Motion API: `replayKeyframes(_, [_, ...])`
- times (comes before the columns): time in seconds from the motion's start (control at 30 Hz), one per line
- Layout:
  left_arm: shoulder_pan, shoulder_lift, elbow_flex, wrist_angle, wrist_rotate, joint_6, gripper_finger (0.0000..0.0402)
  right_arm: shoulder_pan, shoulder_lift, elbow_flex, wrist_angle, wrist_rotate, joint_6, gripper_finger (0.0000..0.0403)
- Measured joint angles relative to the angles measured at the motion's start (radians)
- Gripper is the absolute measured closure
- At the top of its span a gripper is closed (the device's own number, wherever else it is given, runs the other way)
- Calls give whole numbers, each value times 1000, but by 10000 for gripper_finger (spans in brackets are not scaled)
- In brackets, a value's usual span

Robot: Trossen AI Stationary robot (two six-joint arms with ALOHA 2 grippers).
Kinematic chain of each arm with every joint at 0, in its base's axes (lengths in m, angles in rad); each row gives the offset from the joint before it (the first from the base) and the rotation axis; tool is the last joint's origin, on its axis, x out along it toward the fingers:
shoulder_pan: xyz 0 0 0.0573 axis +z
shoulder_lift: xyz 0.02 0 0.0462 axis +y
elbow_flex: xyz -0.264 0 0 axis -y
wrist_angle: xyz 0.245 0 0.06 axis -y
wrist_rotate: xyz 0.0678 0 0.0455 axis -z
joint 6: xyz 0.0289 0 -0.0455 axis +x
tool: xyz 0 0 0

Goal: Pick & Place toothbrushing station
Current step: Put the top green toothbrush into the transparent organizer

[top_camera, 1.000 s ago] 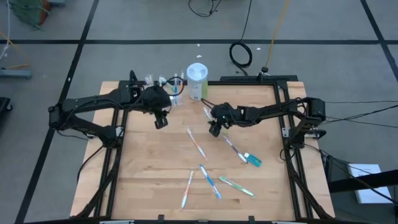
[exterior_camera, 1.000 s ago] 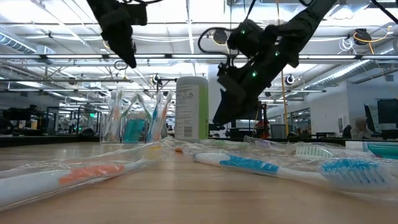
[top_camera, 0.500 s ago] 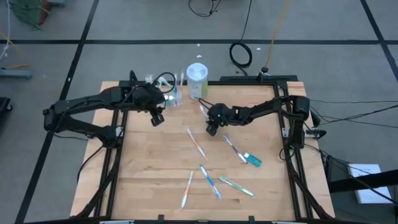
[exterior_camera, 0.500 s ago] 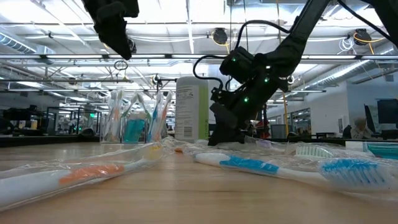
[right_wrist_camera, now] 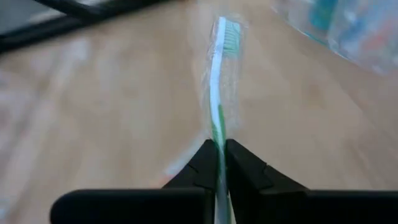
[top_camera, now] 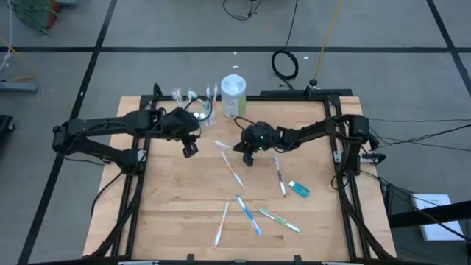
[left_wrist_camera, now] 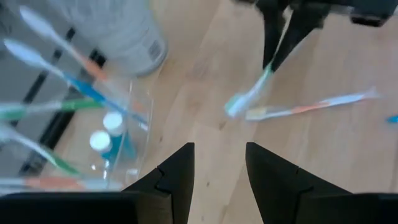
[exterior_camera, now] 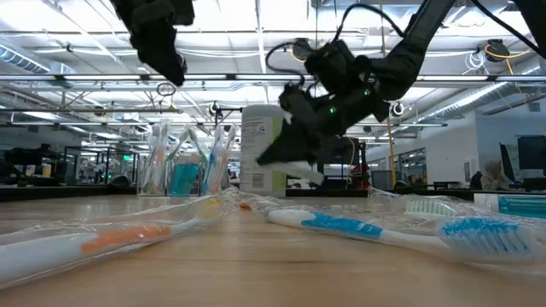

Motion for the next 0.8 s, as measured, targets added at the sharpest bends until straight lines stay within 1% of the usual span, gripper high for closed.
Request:
replayKeyframes(0.17, [-46,-113,0,68,2,85,252,61,-81,1,58,-70,-37,388])
replayKeyframes(0.3, [-61,-241,-7,150,-1,170,252,115,-145,0,46,-71,-95,388])
replayKeyframes(0.37, [-70,-296,-46,238,20,235,252,139,-174,1,60,-73,-119,389])
replayKeyframes(0.43, [-77,-341,-129,342,87,285,252,160,-207,1,54,-74,-134,388])
replayKeyframes(0.5, [-86,-372,-233,468,175,333,252,176,-227,2,59,-73,-146,386])
replayKeyframes(0.6, [-96,-379,-406,671,277,391,252,198,-241,2,57,-70,-156,383])
replayKeyframes(0.67, [-99,-371,-514,835,299,393,252,209,-245,2,72,-70,-157,383])
replayKeyframes(0.73, [-102,-340,-613,1022,299,357,252,215,-247,2,95,-62,-160,384])
replayKeyframes(0.8, [-102,-291,-698,1201,300,324,252,217,-246,2,102,-17,-160,385])
